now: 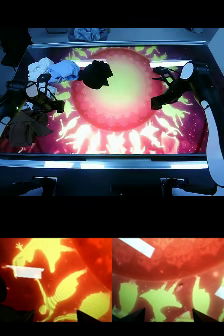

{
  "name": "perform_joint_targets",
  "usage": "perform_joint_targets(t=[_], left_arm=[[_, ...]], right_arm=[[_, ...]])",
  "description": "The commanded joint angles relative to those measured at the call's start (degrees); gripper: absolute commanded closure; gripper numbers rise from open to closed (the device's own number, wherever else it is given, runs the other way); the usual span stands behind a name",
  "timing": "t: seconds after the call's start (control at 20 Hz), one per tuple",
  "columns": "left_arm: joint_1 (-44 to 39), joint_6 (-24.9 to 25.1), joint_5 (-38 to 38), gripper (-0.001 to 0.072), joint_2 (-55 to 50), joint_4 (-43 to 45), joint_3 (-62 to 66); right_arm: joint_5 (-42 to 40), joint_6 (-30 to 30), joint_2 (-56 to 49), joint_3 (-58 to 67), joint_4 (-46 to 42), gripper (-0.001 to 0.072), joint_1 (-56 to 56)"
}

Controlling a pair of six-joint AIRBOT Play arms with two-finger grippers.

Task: Fold the shirts.

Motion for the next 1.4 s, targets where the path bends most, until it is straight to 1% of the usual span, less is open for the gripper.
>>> perform_joint_targets(t=[0.0,0.7,0.9,1.05,1.15,1.2,1.25,1.3,1.35], left_arm=[[-0.04,0.0,0.02,0.007,0.04,0.0,-0.02],[-0.04,-0.09,0.13,0.007,0.04,0.0,-0.02],[-0.04,-0.02,12.0,0.007,-0.24,-0.02,-0.04],[-0.52,-0.02,21.73,0.0069,-0.37,-1.53,-0.04],[-0.35,-0.02,32.61,0.0065,-0.59,-1.53,0.15],[0.28,-0.02,36.04,0.0045,-1.81,-1.81,1.62],[1.46,0.0,36.2,0.0034,-4.66,-3.41,5.4],[2.89,0.04,34.4,0.0025,-8.52,-5.97,10.45],[4.44,1.62,31.85,0.0025,-13.49,-9.7,16.79]], right_arm=[[0.0,0.0,-0.02,0.02,0.02,0.0033,0.04],[0.0,0.0,-0.02,0.02,0.02,0.0033,0.07],[-0.04,0.0,-0.02,0.02,0.04,0.0033,0.04],[-3.08,0.0,-0.02,0.02,0.04,0.0033,0.04],[-5.03,0.0,-0.02,0.02,0.02,0.0033,0.07],[-6.08,0.0,-0.02,0.02,0.02,0.0033,0.04],[-7.28,0.09,-0.04,0.02,0.04,0.0034,0.04],[-9.22,0.26,-0.04,0.02,0.22,0.0033,0.07],[-10.51,0.26,-0.04,0.02,0.57,0.0033,0.07]])
